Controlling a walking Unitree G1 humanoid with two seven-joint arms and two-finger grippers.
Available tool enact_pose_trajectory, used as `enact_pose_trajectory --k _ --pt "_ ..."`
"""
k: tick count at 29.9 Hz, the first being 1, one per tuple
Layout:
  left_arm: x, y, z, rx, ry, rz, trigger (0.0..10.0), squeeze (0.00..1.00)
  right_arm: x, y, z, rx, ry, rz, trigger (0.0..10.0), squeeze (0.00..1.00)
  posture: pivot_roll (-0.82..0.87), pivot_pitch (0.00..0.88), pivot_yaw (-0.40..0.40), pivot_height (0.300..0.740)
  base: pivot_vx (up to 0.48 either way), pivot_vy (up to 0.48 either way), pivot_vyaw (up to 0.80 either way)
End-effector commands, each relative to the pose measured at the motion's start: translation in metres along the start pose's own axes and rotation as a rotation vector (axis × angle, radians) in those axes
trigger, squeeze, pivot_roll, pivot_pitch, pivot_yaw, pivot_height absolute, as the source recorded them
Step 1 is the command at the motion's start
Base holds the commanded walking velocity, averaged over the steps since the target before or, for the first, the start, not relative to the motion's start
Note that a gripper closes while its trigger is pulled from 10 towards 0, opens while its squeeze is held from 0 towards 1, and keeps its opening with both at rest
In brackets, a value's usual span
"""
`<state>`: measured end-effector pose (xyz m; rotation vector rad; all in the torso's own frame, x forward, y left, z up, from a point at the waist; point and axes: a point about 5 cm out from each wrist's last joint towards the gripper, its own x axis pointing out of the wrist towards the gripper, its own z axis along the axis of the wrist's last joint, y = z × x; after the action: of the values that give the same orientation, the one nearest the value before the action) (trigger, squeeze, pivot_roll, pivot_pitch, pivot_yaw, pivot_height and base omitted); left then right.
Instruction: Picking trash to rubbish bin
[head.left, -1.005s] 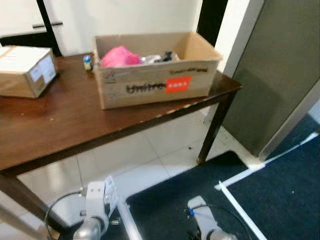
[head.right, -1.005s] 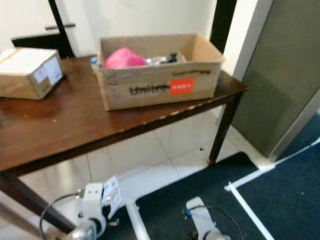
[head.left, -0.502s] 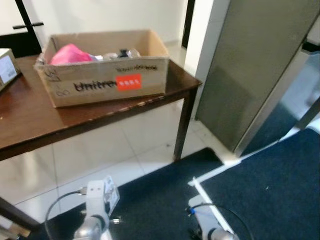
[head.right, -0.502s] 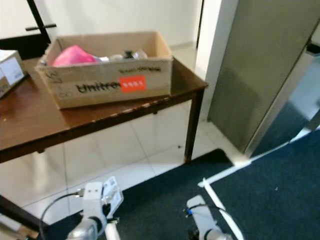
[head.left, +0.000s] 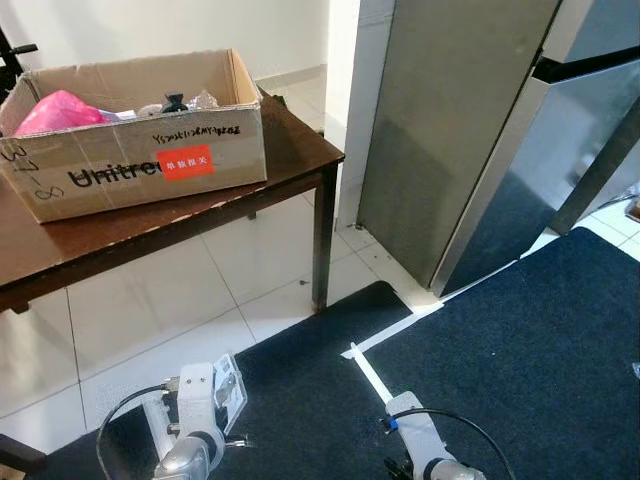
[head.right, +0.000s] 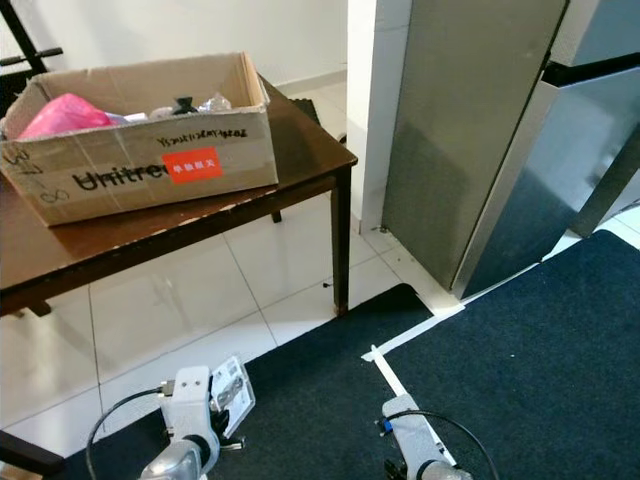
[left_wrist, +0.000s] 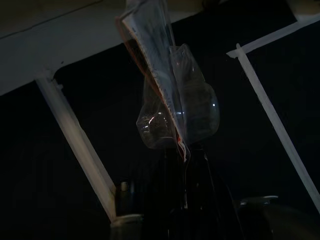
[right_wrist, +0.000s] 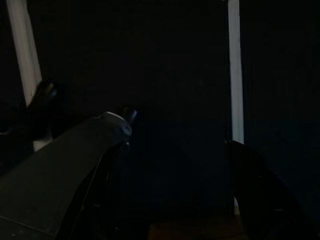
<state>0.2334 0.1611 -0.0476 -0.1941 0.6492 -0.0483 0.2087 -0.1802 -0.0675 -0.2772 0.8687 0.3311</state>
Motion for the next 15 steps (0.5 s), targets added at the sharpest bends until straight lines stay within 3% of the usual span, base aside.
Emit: enact_pose_trajectory --k 1,15 --pt "-0.0035 0.0061 -0.0073 0.001 0.022 0.024 10.0 0.00 0.0006 0.0054 -0.0028 0.012 0.008 0.015 10.0 0.00 -0.05 0.112 -0.009 0.740 0.000 0.000 0.00" --pt "-0.0029 0.0054 -0.0025 0.032 -0.007 0.009 10.0 0.00 0.0010 0.0057 -0.0018 0.015 0.008 0.013 10.0 0.00 -0.05 0.112 -0.005 0.740 0.000 0.000 0.00"
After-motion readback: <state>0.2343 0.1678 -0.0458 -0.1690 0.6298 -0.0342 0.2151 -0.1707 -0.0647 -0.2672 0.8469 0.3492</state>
